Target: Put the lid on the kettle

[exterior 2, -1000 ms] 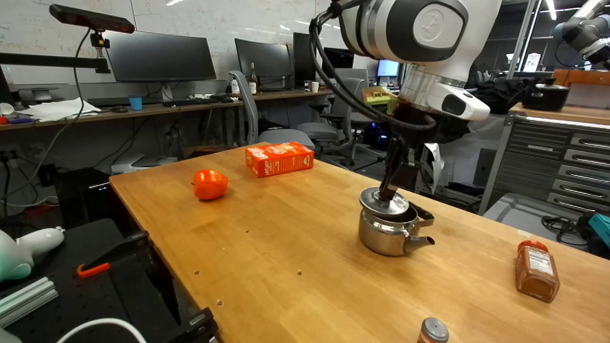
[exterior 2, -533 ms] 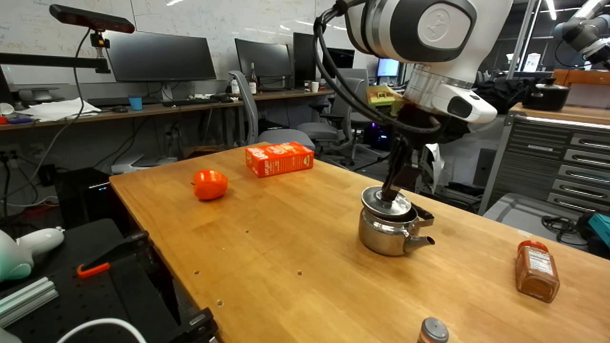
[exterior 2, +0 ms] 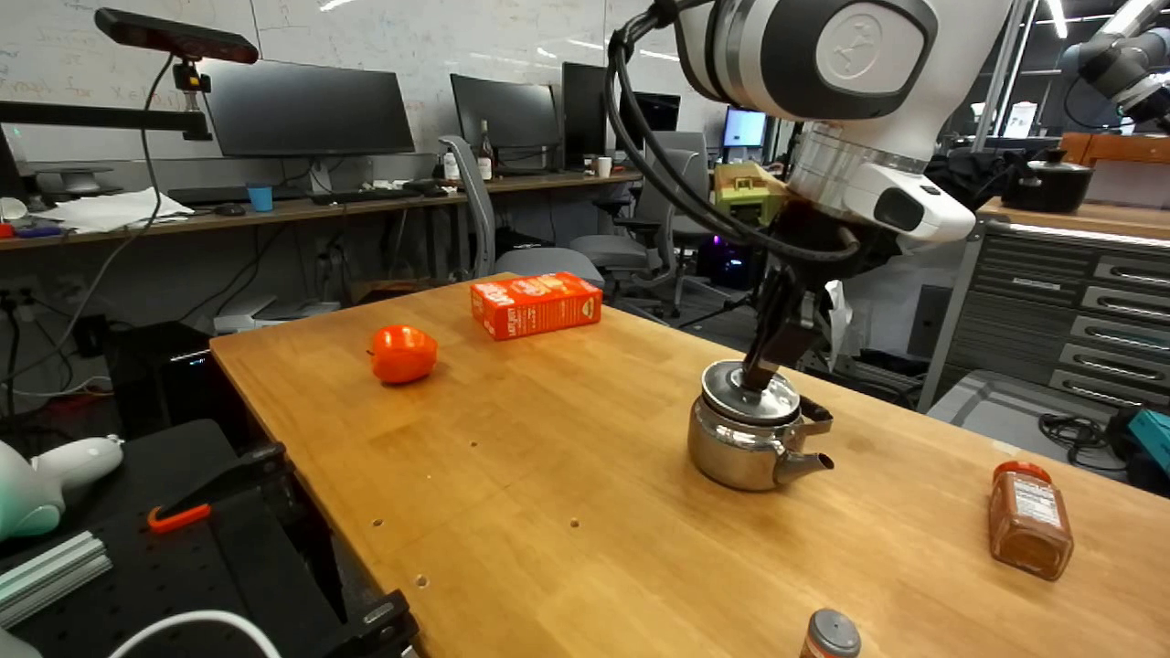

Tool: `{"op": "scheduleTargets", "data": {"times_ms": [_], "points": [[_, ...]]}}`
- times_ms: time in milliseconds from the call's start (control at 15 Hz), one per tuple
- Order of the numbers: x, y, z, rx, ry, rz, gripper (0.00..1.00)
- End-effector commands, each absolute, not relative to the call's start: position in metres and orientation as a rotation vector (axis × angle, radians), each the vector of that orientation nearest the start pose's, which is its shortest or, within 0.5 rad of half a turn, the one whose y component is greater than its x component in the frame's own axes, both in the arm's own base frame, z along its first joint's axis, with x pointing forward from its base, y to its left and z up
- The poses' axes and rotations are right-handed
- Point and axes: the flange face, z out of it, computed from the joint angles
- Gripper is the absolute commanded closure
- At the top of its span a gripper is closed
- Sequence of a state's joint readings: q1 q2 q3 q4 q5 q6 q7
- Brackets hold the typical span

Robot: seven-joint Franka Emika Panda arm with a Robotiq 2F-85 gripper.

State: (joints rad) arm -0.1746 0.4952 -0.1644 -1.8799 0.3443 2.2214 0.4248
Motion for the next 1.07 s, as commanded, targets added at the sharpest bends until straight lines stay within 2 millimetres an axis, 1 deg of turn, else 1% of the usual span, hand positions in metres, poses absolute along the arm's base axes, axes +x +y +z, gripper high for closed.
{"op": "scheduleTargets", "data": {"times_ms": [0,400,800,1000], "points": [[0.591,-0.193,0.243,-2.6,1.402,0.231,0.93],[0.586,-0.191,0.238,-2.645,1.408,0.248,0.93],[0.582,-0.196,0.237,-2.693,1.483,0.252,0.93],[0.58,-0.196,0.238,-2.728,1.517,0.249,0.93]]}}
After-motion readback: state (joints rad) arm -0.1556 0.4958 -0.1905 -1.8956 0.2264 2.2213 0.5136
